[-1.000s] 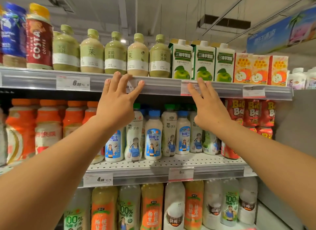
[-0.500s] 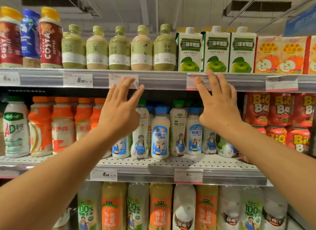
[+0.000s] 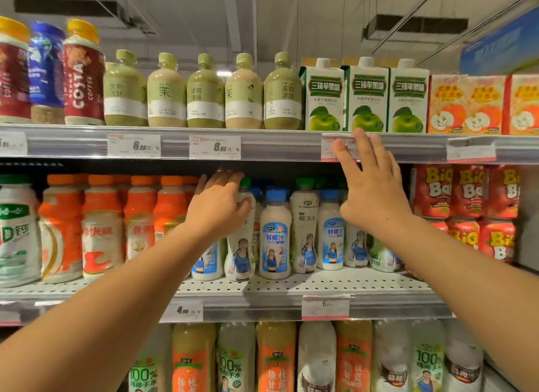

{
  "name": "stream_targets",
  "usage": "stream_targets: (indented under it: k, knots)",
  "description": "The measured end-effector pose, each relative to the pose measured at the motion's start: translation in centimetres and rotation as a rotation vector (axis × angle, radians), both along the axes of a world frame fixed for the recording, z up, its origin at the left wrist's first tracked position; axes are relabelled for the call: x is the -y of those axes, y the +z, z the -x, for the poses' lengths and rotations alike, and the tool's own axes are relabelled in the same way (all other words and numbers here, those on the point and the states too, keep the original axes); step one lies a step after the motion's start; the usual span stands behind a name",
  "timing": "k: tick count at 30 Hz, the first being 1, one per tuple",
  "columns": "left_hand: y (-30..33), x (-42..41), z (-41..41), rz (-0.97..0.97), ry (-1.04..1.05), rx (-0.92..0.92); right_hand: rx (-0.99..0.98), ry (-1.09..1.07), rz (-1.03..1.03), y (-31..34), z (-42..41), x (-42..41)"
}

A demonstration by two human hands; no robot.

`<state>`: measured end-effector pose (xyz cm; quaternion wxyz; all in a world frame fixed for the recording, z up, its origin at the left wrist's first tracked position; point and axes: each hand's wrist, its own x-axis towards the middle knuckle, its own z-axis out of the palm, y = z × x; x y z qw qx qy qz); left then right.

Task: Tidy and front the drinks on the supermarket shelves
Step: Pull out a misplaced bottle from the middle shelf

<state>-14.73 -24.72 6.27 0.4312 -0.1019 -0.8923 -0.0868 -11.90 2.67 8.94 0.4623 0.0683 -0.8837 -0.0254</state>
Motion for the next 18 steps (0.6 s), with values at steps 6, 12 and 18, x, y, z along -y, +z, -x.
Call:
stream_targets:
  k: [6,12,18]
  knots:
    - [0.0,-0.7,-0.6,-0.055,-0.053,-0.027,-0.014,-0.006,-0.009,-0.1,0.4,-0.2]
    - [-1.2,-1.6,-2.5,-0.154,-0.138,-0.006,0.019,0.044,-0.01,0.0,0.3,-0.5]
    - [-1.6,-0.9,-3.1,-0.232,-0.145,0.003,-0.119,0.419,-0.026,-6.6,-0.4,-2.7]
